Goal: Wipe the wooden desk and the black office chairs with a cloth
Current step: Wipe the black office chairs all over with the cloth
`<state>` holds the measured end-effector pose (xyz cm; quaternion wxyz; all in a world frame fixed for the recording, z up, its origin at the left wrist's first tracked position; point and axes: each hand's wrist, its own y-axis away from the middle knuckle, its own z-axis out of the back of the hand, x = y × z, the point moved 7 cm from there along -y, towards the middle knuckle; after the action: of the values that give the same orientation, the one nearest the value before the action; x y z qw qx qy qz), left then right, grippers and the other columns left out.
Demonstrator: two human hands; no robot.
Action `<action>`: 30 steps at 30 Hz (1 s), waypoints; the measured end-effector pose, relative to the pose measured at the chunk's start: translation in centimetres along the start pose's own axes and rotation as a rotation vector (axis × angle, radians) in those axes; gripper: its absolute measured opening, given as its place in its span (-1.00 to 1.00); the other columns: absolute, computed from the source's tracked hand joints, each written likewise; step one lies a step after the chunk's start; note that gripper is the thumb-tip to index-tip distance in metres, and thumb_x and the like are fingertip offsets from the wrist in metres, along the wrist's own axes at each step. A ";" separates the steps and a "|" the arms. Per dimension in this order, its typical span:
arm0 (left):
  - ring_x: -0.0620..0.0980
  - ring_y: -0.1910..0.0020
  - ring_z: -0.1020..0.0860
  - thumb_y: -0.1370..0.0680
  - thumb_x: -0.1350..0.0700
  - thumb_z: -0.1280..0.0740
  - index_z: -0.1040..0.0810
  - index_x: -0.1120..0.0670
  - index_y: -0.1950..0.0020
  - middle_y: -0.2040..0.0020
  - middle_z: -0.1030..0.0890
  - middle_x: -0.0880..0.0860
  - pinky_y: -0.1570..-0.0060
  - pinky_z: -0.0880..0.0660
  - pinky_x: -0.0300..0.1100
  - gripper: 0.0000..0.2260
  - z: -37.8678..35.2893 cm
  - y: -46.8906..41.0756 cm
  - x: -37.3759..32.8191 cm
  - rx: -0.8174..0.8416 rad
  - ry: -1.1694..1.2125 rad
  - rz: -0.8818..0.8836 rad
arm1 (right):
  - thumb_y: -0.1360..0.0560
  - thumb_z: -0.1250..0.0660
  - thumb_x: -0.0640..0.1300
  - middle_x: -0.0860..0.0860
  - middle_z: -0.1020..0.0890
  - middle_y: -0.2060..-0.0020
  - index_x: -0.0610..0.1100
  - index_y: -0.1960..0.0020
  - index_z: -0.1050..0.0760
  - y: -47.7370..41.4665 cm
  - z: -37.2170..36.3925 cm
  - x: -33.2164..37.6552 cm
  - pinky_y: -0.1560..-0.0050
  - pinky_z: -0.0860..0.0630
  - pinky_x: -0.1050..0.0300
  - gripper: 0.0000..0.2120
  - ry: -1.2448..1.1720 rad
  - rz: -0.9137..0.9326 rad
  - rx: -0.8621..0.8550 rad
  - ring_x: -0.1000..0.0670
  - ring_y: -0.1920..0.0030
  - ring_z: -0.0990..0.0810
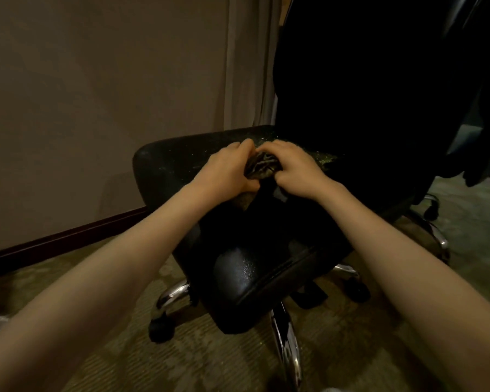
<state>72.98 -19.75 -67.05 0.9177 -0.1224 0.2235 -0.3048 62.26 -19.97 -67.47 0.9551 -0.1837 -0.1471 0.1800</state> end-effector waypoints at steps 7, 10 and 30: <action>-0.38 0.29 -0.50 -0.34 0.06 -0.49 -0.40 -0.15 0.12 0.27 -0.50 -0.12 0.39 -0.39 -0.49 -0.70 5.0 6.5 -1.8 0.037 0.241 -0.020 | -0.30 -0.43 -0.27 0.06 -0.60 0.03 -0.03 -0.07 -0.53 2.8 4.2 5.7 -0.07 -0.47 0.15 -0.63 -0.296 0.195 0.126 0.13 0.00 -0.55; -0.28 0.24 -0.55 -0.36 0.08 -0.49 -0.44 -0.14 0.08 0.15 -0.56 -0.08 0.35 -0.44 -0.42 -0.72 2.1 9.0 -1.3 0.321 0.393 0.098 | -0.34 -0.47 -0.29 0.04 -0.57 0.02 -0.04 -0.06 -0.49 4.9 1.0 6.5 -0.07 -0.45 0.19 -0.65 -0.369 0.188 0.485 0.13 0.01 -0.53; -0.22 0.29 -0.45 -0.33 -0.04 -0.45 -0.40 -0.04 0.13 0.24 -0.48 -0.11 0.36 -0.33 -0.31 -0.72 6.4 6.4 4.3 -0.044 0.146 0.152 | -0.34 -0.45 -0.23 0.09 -0.56 0.07 0.01 -0.06 -0.48 -2.7 0.8 9.0 -0.02 -0.48 0.20 -0.65 -0.262 0.232 0.255 0.11 0.04 -0.53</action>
<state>82.42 -16.84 -65.21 0.9166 -0.1030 0.3049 -0.2374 70.76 -18.46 -63.71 0.9162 -0.0520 -0.2242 0.3281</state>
